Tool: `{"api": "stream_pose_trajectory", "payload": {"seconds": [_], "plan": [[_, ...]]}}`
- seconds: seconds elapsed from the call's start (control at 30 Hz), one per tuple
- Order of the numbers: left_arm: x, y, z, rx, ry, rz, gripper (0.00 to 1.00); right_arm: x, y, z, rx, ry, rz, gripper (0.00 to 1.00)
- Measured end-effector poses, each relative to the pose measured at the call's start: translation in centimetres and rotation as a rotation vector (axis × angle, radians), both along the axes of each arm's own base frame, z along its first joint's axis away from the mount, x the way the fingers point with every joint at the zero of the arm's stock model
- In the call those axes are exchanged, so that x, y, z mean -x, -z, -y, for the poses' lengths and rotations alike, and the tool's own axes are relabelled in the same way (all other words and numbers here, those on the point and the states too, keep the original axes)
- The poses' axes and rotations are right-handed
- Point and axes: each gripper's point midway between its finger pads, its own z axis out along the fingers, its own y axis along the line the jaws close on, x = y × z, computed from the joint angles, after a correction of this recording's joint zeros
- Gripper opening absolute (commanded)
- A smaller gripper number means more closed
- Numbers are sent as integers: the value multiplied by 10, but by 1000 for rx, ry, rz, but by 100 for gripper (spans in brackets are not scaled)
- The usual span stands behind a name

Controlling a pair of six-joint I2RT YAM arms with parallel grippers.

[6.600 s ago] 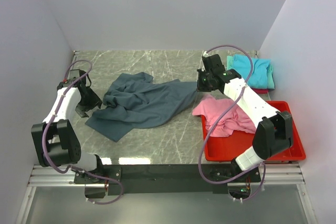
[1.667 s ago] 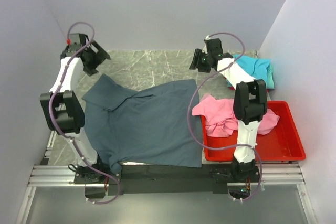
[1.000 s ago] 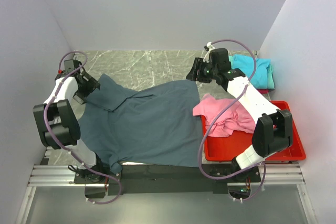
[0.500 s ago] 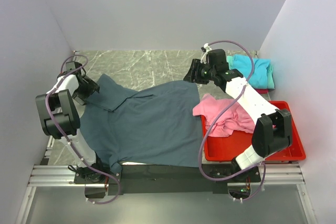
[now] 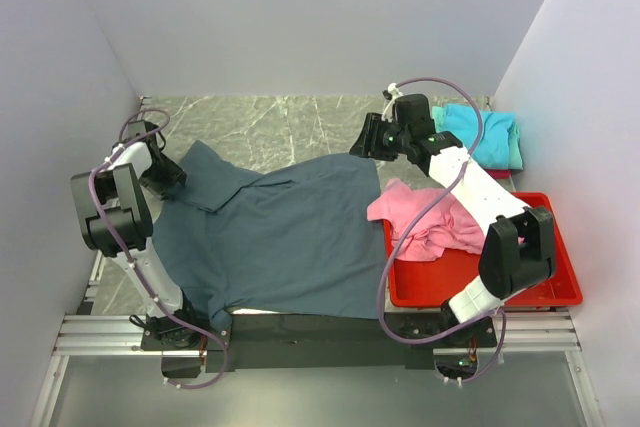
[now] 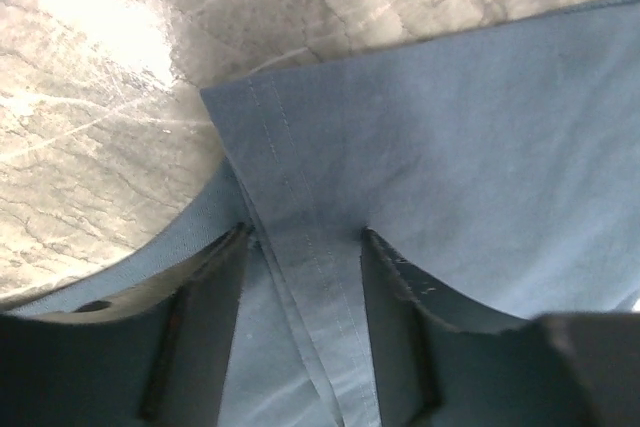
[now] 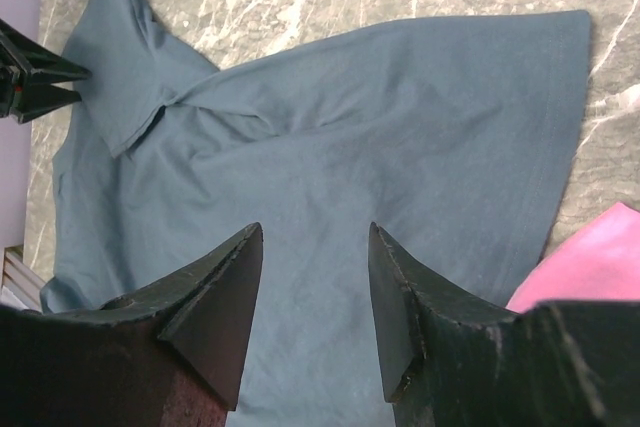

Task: Fold and stack the t-shirts
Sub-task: Flatten the tshirt out

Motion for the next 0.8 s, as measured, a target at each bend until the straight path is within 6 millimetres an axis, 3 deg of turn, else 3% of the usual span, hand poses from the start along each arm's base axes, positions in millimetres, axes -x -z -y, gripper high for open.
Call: {"api": "stream_pose_trajectory", "payload": {"seconds": [0.1, 0.27, 0.37, 0.4, 0.43, 0.8], "plan": [[0, 2, -2, -6, 2, -5, 48, 0, 0, 0, 0, 0, 0, 53], [0, 3, -4, -10, 5, -10, 31, 0, 0, 0, 1, 0, 0, 53], [-4, 3, -5, -10, 7, -9, 17, 0, 0, 0, 2, 2, 0, 53], [-5, 2, -5, -10, 6, -6, 6, 0, 0, 0, 2, 2, 0, 53], [-6, 1, -5, -10, 4, -4, 1, 0, 0, 0, 2, 2, 0, 53], [-20, -16, -7, -11, 11, 36, 0, -2, 10, 0, 11, 2, -23, 52]]}}
